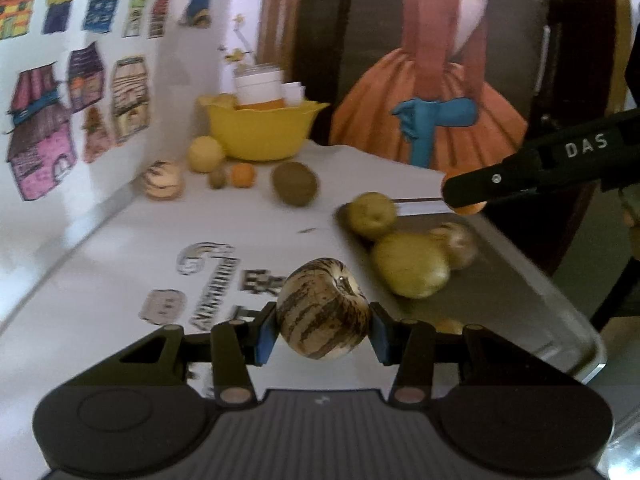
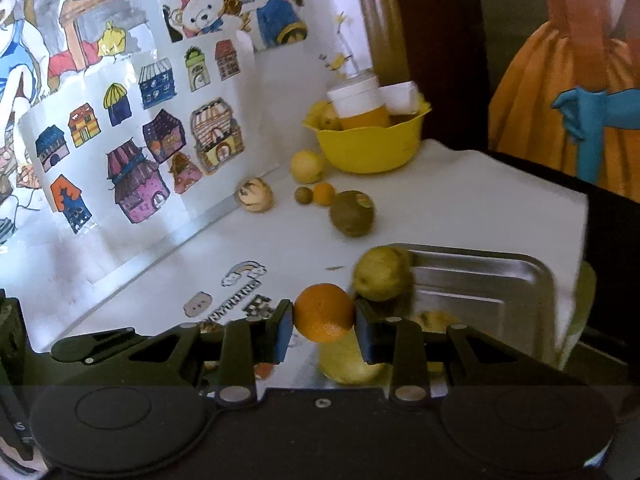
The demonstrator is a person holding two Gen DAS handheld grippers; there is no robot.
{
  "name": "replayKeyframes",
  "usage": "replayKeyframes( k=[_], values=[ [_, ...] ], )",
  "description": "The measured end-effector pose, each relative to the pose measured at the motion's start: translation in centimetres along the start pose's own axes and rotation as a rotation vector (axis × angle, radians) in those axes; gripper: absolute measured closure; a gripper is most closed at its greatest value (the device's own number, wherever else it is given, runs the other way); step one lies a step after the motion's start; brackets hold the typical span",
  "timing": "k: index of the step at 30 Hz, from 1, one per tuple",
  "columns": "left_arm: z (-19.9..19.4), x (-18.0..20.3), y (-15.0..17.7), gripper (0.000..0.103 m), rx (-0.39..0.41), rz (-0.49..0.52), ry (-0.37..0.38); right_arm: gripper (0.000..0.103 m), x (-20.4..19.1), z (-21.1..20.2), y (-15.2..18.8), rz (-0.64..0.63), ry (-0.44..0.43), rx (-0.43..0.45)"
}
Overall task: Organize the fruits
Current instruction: 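Carry the striped fruit and the orange over the metal tray with both tools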
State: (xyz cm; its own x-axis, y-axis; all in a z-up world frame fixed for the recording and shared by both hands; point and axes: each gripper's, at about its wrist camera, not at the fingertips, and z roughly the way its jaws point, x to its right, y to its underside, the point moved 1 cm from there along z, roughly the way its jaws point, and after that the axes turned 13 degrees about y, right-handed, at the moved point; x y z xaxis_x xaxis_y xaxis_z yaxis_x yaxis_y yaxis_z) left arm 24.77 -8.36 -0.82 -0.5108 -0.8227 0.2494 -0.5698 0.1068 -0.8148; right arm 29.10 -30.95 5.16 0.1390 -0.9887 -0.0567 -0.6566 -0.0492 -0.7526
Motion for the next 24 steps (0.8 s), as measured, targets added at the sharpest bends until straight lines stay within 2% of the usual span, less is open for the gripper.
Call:
replayKeyframes(
  k=[10, 18, 24],
  values=[
    [0.9, 5.7, 1.5, 0.052, -0.009, 0.036, 0.077, 0.068, 3.9, -1.5, 5.3, -0.001, 0.073, 0.000],
    [1.2, 7.5, 2.5, 0.052, -0.026, 0.076, 0.098, 0.068, 5.6, -1.7, 9.1, -0.022, 0.128, 0.020],
    [1.3, 8.1, 3.1, 0.052, -0.038, 0.105, 0.099, 0.068, 4.9, -1.4, 10.4, -0.091, 0.146, 0.060]
  ],
)
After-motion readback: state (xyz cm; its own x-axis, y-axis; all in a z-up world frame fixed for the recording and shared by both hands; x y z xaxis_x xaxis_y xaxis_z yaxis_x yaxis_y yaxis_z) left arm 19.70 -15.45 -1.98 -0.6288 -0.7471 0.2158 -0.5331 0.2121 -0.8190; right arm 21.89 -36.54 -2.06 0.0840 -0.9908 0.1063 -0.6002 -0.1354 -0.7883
